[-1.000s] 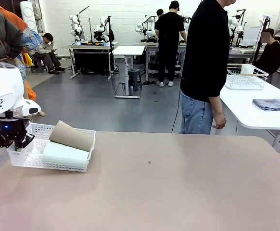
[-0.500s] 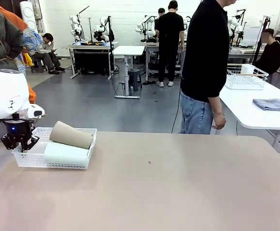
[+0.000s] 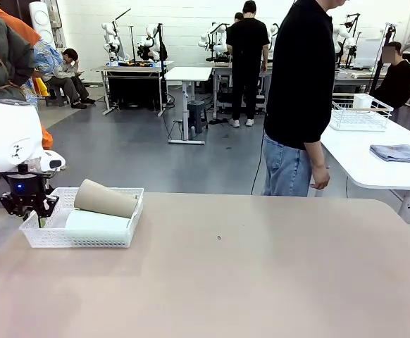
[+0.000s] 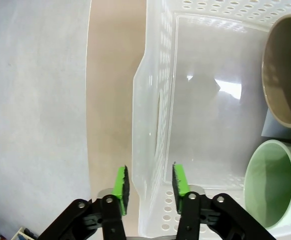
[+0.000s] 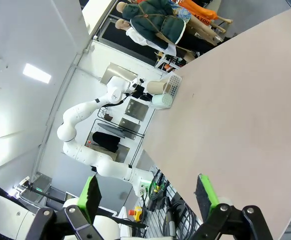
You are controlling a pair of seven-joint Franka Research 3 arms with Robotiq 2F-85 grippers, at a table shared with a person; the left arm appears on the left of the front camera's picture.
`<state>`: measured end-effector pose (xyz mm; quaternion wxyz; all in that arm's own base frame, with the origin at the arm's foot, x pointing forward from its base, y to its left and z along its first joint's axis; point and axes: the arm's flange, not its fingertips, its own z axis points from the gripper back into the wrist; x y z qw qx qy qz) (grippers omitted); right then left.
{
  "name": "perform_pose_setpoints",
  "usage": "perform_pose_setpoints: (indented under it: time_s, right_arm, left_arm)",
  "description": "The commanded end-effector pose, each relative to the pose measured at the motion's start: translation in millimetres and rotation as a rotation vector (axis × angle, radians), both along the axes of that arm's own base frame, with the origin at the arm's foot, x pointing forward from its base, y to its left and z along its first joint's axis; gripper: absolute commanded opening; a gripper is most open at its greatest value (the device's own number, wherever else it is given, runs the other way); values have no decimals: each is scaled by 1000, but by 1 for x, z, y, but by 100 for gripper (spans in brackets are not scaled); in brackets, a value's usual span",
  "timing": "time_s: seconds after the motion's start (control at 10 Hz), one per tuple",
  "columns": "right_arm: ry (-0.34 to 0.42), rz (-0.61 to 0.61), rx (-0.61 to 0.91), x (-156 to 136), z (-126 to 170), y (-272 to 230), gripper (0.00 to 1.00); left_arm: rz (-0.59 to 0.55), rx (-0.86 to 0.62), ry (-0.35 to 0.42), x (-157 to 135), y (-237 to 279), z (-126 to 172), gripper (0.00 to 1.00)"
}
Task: Clean and organize the cups into the basket.
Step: Move the Organizing basket back to the left side of the table.
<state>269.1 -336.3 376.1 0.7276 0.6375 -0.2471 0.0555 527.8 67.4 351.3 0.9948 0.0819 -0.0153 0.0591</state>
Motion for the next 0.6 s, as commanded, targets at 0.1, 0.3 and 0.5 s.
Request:
perform_pose_setpoints:
  time_s: [0.1, 0.3, 0.5]
  right_arm:
    - [-4, -4, -8, 0, 2, 1, 100]
    - [-4, -4, -8, 0, 2, 1, 100]
    - [-4, -4, -8, 0, 2, 1, 100]
  left_arm:
    - [44, -7, 9, -14, -3, 13, 96]
    - [98, -23, -45, -47, -14, 50, 100]
    - [141, -69, -119, -91, -27, 90, 89]
